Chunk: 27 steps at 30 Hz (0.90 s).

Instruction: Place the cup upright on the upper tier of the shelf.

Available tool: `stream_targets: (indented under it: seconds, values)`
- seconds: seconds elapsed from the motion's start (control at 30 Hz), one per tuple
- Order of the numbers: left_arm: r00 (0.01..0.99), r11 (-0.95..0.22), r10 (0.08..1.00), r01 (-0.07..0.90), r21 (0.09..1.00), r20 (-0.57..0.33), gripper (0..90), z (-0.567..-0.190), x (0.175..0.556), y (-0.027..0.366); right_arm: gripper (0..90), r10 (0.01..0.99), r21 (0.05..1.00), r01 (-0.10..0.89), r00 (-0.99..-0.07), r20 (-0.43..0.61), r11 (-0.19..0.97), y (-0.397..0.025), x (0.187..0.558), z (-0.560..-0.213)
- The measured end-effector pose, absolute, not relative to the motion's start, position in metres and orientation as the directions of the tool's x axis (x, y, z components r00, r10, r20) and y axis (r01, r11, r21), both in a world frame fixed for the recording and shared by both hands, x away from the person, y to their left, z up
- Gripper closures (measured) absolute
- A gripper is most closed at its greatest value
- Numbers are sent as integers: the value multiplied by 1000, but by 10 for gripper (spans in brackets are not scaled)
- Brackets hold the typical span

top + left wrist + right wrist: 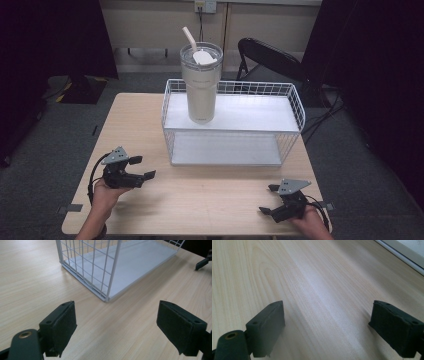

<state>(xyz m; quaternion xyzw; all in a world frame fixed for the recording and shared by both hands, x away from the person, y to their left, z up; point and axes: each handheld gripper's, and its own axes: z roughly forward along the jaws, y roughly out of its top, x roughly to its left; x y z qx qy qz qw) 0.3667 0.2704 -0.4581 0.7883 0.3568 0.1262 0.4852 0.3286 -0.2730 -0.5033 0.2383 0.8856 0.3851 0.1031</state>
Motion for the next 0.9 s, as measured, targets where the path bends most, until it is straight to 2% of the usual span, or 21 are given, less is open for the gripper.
stream_targets:
  seconds: [0.9]
  values:
    - [709, -310, 693, 459, 832, -133, 157, -483, 353, 280, 117, 502, 732, 342, -865, 1, 589, -273, 329, -503]
